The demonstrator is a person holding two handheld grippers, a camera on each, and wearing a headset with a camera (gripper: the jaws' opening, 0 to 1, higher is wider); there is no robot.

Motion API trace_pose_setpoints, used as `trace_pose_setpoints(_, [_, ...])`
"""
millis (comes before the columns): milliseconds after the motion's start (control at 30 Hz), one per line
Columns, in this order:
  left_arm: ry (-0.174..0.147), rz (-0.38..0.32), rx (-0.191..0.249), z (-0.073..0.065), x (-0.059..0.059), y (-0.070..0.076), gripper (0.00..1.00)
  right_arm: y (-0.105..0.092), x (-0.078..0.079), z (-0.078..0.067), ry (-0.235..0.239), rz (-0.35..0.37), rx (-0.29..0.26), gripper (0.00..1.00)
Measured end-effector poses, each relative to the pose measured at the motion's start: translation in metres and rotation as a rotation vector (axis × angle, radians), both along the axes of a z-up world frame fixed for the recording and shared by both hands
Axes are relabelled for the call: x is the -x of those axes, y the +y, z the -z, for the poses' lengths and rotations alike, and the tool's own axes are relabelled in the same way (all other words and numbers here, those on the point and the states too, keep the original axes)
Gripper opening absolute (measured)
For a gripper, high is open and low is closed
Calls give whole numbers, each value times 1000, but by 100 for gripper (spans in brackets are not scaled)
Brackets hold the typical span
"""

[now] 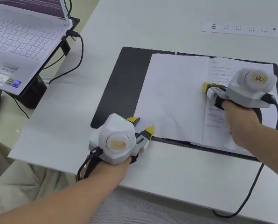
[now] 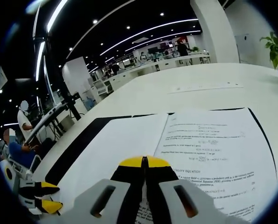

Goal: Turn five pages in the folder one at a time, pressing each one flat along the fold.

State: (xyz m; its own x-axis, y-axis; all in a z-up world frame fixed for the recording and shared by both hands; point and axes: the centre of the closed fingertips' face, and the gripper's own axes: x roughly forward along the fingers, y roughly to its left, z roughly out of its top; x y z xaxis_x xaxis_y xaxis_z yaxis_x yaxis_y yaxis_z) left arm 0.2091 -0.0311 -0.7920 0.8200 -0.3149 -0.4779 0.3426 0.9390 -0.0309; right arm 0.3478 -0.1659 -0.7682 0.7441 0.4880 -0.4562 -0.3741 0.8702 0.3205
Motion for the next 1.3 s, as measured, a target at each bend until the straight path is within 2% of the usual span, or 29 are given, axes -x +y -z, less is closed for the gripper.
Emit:
trace_pose_setpoints(300, [-3, 2, -3, -2, 2, -1, 25, 0, -20, 1, -21, 10, 4, 0])
trace_pose_setpoints(433, [-4, 2, -2, -2, 2, -1, 25, -2, -35, 4, -28, 16, 5, 0])
trace_pose_setpoints(600, [-6, 1, -1, -3, 3, -1, 25, 2, -43, 0, -45, 13, 21, 0])
trace_pose_setpoints(667, [-7, 3, -3, -3, 3, -1, 25, 2, -53, 3, -49, 14, 17, 0])
trace_pose_setpoints(933, [-12, 3, 0, -3, 3, 0, 25, 3, -76, 1, -78, 25, 47, 0])
trace_pose_setpoints(1133, [-13, 1, 2, -3, 4, 0, 25, 5, -98, 9, -89, 21, 73, 0])
trace_pose_setpoints(1300, [-14, 1, 3, -4, 5, -1, 25, 4, -110, 11, -103, 21, 102, 0])
